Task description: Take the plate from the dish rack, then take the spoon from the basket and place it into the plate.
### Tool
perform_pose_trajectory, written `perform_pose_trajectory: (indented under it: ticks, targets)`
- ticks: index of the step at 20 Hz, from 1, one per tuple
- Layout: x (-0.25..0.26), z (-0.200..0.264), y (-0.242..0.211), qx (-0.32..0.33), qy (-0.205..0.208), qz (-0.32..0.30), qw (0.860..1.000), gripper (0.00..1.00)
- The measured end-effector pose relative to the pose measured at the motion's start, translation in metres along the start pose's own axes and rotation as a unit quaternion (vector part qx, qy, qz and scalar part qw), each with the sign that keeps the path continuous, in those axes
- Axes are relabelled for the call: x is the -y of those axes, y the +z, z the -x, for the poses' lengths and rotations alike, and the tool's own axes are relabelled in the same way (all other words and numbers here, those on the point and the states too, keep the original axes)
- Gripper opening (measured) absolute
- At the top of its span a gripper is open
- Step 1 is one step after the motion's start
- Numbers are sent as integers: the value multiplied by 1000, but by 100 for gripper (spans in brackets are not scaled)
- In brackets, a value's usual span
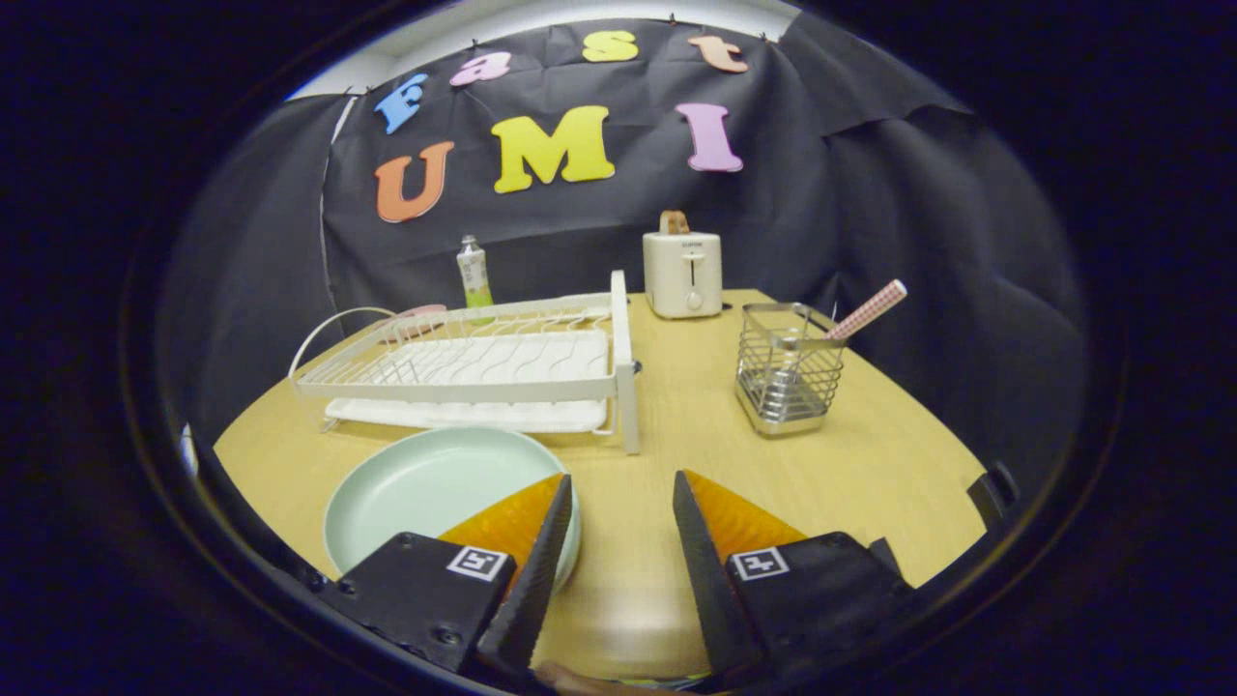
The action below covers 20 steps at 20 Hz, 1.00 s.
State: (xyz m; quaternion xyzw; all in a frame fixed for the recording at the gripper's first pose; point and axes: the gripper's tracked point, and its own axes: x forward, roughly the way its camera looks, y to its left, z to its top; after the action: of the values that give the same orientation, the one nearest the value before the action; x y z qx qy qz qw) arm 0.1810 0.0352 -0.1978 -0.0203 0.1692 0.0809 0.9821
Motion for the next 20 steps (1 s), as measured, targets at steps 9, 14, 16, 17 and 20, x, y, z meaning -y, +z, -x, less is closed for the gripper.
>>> perform_pose_trajectory:
  ticks: [9,14,16,17,20]
  targets:
    - [89,-2,32,86,-48,-5,995,100]
    - [111,-3,34,79,-21,-23,996,100]
    - [123,-2,44,85,-30,-35,995,100]
    - [126,0,48,89,-35,-31,995,100]
    - [136,-3,62,97,-46,-7,994,100]
